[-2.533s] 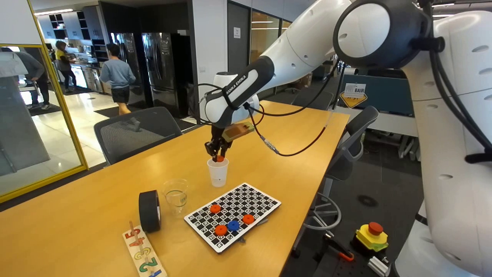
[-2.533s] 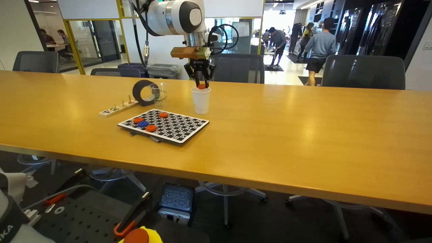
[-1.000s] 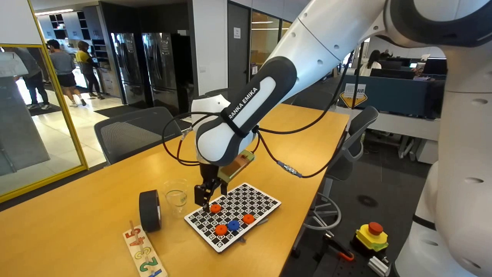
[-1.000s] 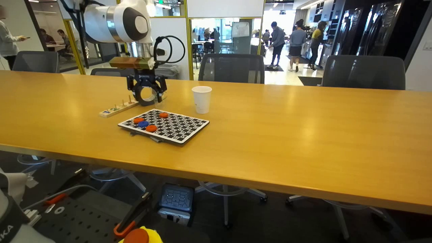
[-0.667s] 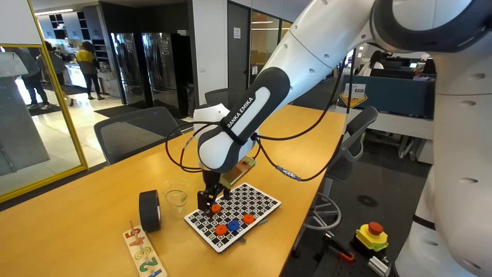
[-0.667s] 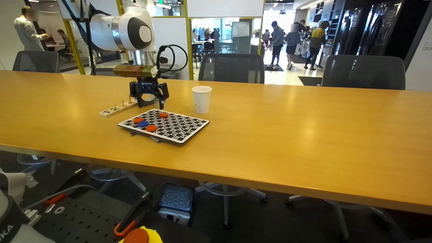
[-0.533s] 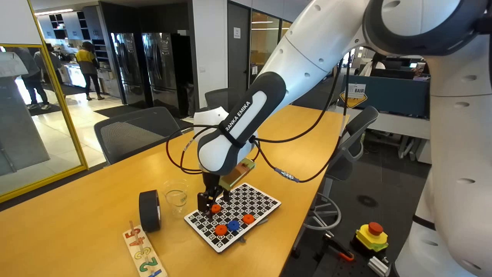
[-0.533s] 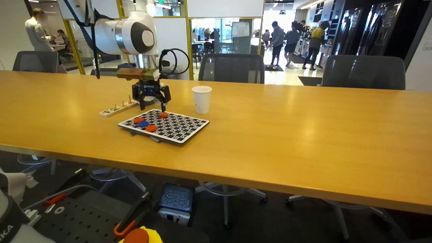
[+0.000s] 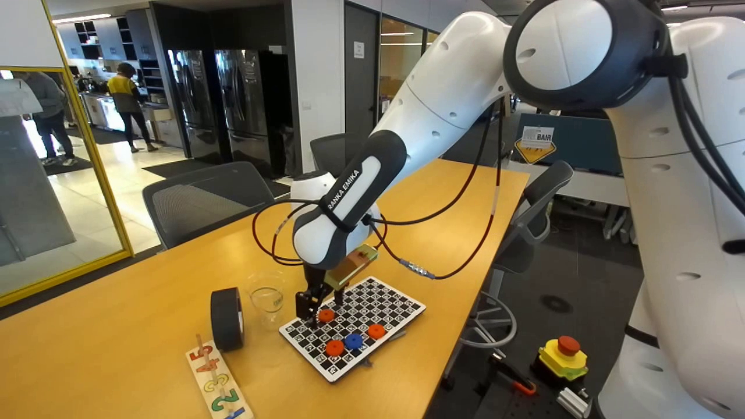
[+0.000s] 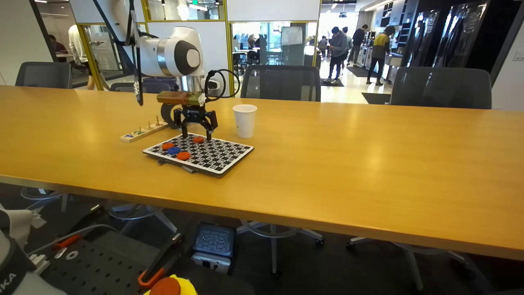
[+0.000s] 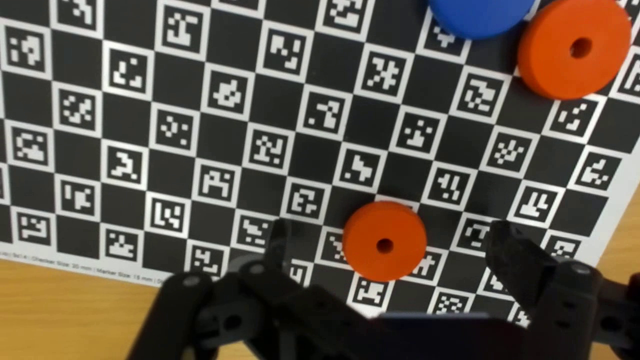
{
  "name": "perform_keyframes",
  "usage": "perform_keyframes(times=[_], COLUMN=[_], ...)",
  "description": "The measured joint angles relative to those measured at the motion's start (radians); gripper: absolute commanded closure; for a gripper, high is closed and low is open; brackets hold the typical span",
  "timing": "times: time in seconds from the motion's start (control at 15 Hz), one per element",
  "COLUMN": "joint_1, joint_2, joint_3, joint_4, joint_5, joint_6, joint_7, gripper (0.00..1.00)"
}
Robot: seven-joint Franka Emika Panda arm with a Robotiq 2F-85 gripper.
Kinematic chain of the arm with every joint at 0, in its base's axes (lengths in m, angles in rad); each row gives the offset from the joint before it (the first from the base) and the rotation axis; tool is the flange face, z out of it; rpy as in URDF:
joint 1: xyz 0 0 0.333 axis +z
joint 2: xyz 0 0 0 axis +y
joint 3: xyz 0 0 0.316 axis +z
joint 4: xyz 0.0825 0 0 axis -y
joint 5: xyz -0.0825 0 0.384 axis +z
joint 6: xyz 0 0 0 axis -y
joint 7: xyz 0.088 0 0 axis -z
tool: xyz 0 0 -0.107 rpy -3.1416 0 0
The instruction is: Pick up the blue and orange objects and put them in the cups
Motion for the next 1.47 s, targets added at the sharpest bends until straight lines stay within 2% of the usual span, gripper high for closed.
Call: perform_keyframes(times=[0.67,0.73,0.8,1.27,1.33,1.47], joint_1=[-0.004,-0.004,-0.005,-0.015,-0.016,-0.017], joint_2=[0.006,0.006,0.006,-0.003,-0.005,-0.006], joint_3=[-0.004,-0.004,-0.004,0.002,0.002,0.002], joint_4=[-0.011,-0.012,-0.013,-0.014,-0.014,-0.015], joint_5=[0.002,0.003,0.004,0.021,0.022,0.023], joint_6=[0.066,0.067,0.068,0.068,0.068,0.066], joint_7=[0.003,0.003,0.003,0.002,0.002,0.002], gripper=[0.0,0.25,0.25,0.8,0.82,0.79])
